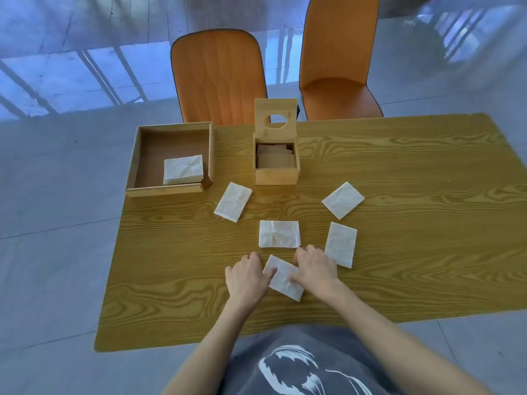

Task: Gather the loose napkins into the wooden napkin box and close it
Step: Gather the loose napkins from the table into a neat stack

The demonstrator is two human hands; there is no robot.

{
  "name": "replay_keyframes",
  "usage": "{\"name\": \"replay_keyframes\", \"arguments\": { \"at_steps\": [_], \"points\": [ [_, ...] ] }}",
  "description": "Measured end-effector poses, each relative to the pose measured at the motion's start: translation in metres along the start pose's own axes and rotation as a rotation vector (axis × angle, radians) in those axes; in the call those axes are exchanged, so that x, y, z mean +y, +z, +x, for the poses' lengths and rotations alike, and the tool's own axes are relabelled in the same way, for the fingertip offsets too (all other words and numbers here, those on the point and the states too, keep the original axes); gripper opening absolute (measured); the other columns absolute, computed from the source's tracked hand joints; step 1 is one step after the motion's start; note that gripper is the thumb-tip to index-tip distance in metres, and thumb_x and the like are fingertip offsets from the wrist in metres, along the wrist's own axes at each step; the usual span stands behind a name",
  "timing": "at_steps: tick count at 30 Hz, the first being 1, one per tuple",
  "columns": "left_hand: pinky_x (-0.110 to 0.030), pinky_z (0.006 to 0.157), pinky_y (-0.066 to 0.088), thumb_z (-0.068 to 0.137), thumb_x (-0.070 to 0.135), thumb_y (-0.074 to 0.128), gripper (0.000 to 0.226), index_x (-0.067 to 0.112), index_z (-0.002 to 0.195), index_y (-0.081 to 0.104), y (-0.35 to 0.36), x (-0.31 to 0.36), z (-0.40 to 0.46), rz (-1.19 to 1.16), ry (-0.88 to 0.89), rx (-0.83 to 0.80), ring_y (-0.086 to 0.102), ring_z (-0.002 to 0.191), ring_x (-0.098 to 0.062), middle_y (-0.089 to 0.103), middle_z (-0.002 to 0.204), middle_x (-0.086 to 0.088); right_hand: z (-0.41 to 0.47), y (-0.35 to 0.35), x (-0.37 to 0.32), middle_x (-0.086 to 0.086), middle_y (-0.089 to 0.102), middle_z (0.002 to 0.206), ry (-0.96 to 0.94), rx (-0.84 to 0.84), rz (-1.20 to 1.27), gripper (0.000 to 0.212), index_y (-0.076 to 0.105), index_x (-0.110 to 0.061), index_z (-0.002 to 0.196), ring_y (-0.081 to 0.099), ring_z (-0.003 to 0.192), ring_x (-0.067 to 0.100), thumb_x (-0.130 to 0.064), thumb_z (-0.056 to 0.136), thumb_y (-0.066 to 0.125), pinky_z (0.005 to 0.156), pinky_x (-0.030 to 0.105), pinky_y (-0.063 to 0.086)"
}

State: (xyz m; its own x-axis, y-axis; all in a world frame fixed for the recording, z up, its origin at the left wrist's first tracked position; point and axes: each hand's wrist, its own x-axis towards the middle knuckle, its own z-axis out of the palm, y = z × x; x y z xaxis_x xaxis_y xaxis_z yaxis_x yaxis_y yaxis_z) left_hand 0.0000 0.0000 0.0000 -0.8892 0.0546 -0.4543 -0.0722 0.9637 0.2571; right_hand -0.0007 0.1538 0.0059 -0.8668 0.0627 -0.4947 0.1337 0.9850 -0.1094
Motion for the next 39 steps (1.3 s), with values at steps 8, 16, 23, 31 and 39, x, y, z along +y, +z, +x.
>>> {"name": "replay_keyframes", "arguments": {
  "at_steps": [8,16,23,31,39],
  "points": [
    [-0.037,0.091,0.038,0.091,0.044,0.054,0.035,0.021,0.117,0.059,0.014,0.001,-0.001,-0.05,-0.008,0.035,0.055,0.11,-0.022,0.058,0.118,-0.002,0.001,0.011,0.005,0.0,0.056,0.109,-0.025,0.069,0.055,0.033,0.063,-0.023,0.104,0.054,0.102,0.019,-0.043,0.081,0.072,0.082,0.033,0.046],
    [-0.034,0.075,0.052,0.084,0.039,0.064,0.03,0.022,0.108,0.057,0.017,-0.004,0.001,-0.385,0.029,-0.043,0.066,0.093,-0.016,0.069,0.101,0.009,-0.001,0.015,0.012,-0.005,0.068,0.096,-0.069,0.092,0.17,0.02,0.058,-0.026,0.101,0.064,0.095,0.018,-0.034,0.084,0.065,0.084,0.036,0.043],
    [-0.032,0.076,0.053,0.092,0.038,0.058,0.023,0.027,0.106,0.073,0.01,-0.006,0.01,-0.52,-0.002,0.031,0.069,0.093,-0.012,0.076,0.098,0.008,0.012,0.0,0.023,-0.001,0.072,0.106,-0.051,-0.029,0.386,0.027,0.069,-0.022,0.109,0.064,0.101,0.019,-0.032,0.084,0.068,0.079,0.037,0.053],
    [-0.033,0.076,0.053,0.089,0.039,0.062,0.03,0.019,0.109,0.072,-0.016,0.002,0.044,-0.641,-0.109,0.103,0.068,0.089,-0.014,0.075,0.096,0.006,0.047,-0.032,0.022,0.0,0.072,0.106,0.004,0.105,0.561,0.029,0.07,-0.02,0.11,0.064,0.098,0.02,-0.035,0.086,0.069,0.075,0.032,0.05],
    [-0.039,0.083,0.055,0.09,0.042,0.059,0.033,0.021,0.113,0.071,-0.028,0.014,0.077,-0.561,-0.177,0.105,0.067,0.099,-0.021,0.073,0.106,0.005,0.083,-0.043,0.008,0.002,0.07,0.113,-0.001,0.118,0.338,0.028,0.066,-0.024,0.116,0.064,0.104,0.025,-0.033,0.089,0.064,0.075,0.035,0.051]
  ]
}}
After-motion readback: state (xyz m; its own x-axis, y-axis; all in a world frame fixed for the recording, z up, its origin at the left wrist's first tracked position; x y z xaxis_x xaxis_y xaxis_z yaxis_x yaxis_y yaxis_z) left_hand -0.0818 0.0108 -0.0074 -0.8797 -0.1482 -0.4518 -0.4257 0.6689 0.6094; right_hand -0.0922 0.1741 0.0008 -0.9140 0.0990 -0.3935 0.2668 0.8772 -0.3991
